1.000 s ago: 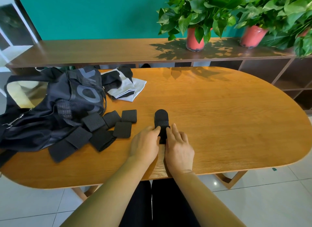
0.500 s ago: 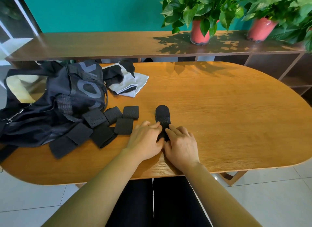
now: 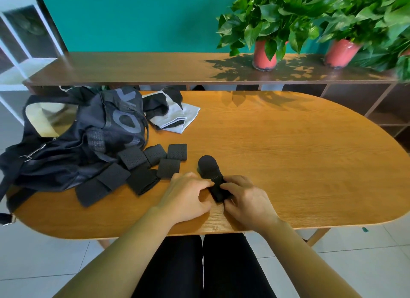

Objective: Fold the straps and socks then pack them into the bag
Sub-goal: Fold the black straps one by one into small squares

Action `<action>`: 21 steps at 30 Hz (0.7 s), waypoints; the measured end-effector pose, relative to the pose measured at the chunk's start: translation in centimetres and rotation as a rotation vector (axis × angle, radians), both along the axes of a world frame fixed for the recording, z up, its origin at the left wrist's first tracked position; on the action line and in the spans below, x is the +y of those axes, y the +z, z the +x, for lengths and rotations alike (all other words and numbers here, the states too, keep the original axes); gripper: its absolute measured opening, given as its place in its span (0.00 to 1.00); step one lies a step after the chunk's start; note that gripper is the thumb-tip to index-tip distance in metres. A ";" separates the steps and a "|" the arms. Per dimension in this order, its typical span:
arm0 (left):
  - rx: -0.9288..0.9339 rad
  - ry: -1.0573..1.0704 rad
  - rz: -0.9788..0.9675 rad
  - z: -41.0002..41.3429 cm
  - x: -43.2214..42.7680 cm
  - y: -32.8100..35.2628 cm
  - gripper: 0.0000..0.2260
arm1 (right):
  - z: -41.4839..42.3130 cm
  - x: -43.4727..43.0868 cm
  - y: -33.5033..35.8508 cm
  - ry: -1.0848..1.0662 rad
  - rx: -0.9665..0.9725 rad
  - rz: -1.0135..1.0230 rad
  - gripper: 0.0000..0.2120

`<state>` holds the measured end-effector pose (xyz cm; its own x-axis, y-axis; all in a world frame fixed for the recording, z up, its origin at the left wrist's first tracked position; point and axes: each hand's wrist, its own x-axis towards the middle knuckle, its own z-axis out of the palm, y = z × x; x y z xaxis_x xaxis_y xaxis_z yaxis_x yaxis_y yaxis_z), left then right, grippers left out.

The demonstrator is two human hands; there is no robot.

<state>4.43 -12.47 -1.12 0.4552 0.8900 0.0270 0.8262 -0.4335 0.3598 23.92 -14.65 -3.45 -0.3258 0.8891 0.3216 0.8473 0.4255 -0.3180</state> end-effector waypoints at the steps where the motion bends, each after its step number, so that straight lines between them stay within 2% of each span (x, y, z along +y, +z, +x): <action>1: -0.003 0.005 -0.002 0.0 0.0 0.1 0.23 | 0.0 0.2 0.1 0.004 0.005 0.000 0.16; 4: 0.010 0.027 -0.002 0.5 0.0 0.4 0.21 | -0.4 0.5 0.6 0.007 0.058 -0.007 0.14; 6: 0.021 0.083 0.015 1.0 0.0 0.3 0.14 | -0.7 0.8 0.9 -0.018 0.126 -0.015 0.15; 9: -0.082 0.201 0.031 1.3 0.1 -0.5 0.08 | -1.1 1.1 0.7 -0.136 0.362 -0.158 0.14; 11: -0.162 0.263 0.008 1.5 0.1 -1.0 0.11 | -1.4 1.6 0.4 -0.224 0.527 -0.254 0.11; 13: -0.225 0.304 -0.002 1.8 0.2 -1.3 0.18 | -1.7 2.0 0.0 -0.302 0.603 -0.280 0.09; 16: -0.264 0.360 -0.022 2.3 0.4 -1.3 0.20 | -2.6 2.6 -0.3 -0.362 0.608 -0.261 0.07; 21: -0.275 0.415 -0.037 2.6 0.8 -1.4 0.21 | -3.1 3.3 -0.5 -0.414 0.498 -0.216 0.09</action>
